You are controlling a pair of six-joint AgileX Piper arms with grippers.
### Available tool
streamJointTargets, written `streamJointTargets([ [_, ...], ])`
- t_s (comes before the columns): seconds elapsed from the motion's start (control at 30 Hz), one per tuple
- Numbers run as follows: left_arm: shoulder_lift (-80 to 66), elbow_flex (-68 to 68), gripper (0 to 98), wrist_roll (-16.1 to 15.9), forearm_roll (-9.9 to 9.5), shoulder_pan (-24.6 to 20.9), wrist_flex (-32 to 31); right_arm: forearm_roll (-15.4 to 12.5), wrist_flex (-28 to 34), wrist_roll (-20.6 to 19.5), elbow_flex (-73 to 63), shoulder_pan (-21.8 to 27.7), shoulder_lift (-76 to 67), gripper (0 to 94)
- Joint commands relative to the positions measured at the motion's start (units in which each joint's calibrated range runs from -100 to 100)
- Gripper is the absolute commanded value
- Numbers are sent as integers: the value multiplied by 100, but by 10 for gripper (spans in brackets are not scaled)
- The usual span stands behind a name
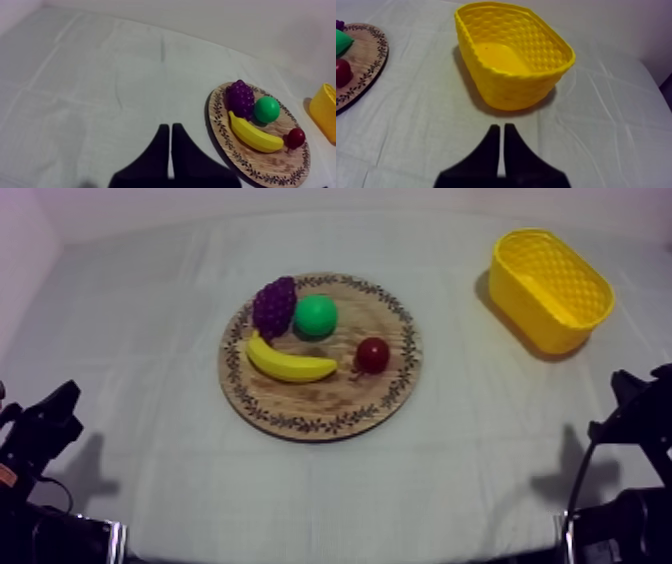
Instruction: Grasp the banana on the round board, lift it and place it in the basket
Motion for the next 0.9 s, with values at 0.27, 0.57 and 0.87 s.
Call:
streamJointTargets([
  [0.27, 0, -3, 1, -1, -3, 0, 1, 0, 2, 0, 5, 0, -5, 4],
  [0.57, 0, -3, 1, -1, -3, 0, 1, 0, 2, 0, 5, 0, -5, 4],
  [0.87, 0, -3, 1, -1, -3, 0, 1, 0, 2, -4, 5, -61, -5, 5],
])
